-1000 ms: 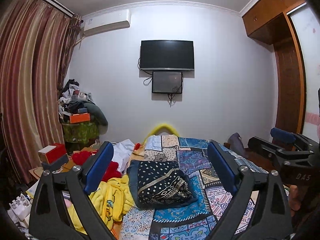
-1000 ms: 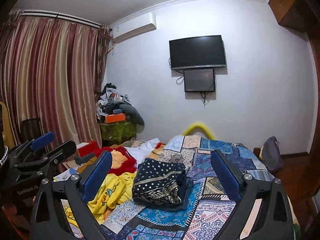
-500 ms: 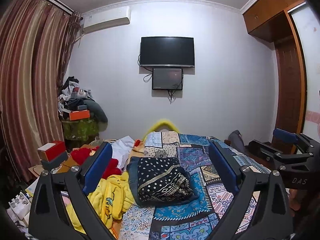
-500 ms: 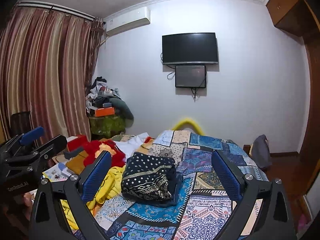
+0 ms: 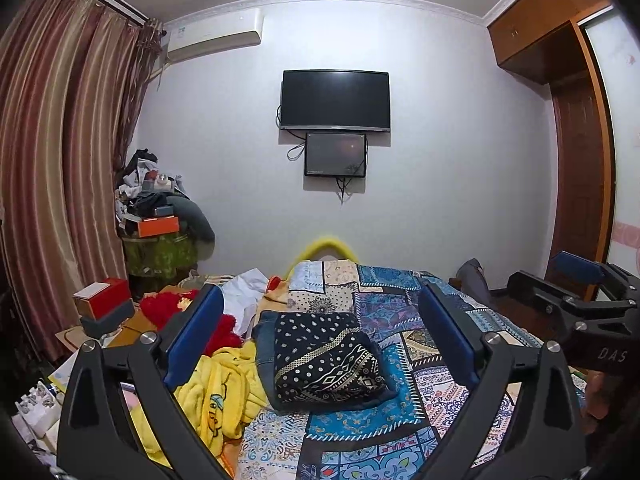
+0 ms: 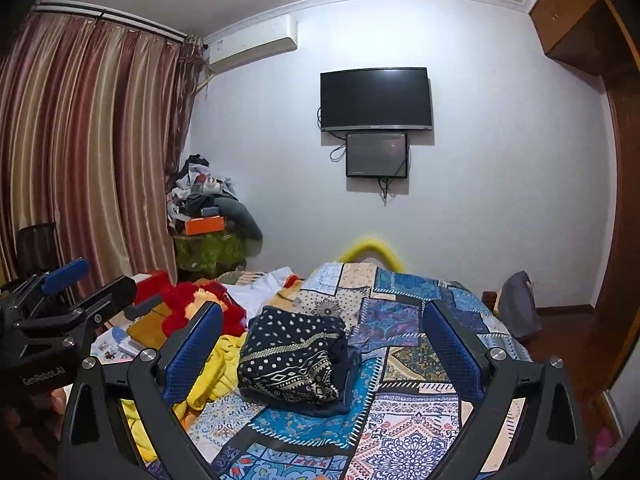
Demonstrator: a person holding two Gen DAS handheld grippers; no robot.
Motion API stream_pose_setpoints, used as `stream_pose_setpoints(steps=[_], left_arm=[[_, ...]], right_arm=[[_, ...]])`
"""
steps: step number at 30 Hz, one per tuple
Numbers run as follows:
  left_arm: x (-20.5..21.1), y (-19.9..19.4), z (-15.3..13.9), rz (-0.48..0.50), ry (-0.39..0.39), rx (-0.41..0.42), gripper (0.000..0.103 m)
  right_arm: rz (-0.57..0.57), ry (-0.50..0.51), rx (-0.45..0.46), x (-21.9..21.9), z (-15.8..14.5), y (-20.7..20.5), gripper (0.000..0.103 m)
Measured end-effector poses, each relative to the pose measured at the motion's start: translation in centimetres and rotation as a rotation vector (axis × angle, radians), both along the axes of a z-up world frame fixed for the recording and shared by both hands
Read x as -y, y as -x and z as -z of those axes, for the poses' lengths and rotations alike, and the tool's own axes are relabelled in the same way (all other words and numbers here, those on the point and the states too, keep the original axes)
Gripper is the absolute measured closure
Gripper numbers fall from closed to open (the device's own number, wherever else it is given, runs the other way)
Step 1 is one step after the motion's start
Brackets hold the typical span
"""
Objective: Fold large clothes
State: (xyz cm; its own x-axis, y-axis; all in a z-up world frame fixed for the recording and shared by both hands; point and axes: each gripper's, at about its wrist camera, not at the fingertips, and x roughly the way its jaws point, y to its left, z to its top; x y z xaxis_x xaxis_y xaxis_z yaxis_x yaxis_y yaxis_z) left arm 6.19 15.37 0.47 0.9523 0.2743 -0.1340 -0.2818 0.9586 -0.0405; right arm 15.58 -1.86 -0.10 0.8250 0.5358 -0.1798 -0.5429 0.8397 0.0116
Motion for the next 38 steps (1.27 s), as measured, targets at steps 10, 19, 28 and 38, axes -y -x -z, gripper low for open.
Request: stream_pose_setpoints(steps=[10,19,28,38], left_arm=[[-0.03,-0.32,0.27,0.002,0.011,-0.009,0.004],[-0.08,-0.54,0.12,0.037,0.025,-0.022,0.004],[-0.04,-0.54,0.03,0.057,0.024,-0.027,0.004],[0.12,-0.29,-0.03,0.055,0.013,-0.027,0.001]], right_arm=[[0.004,-0.016,-0.010,0.51,-0.15,-0.28,0.004],[0.003,-0.028,-0.017,0.74,-0.21,-0.30,0.004],[0.003,-0.037,-0.015,0.81,-0.42,-0.24,0.004],[0.006,-0.037,-0.021,0.69,-0.47,-0.08,0.004]])
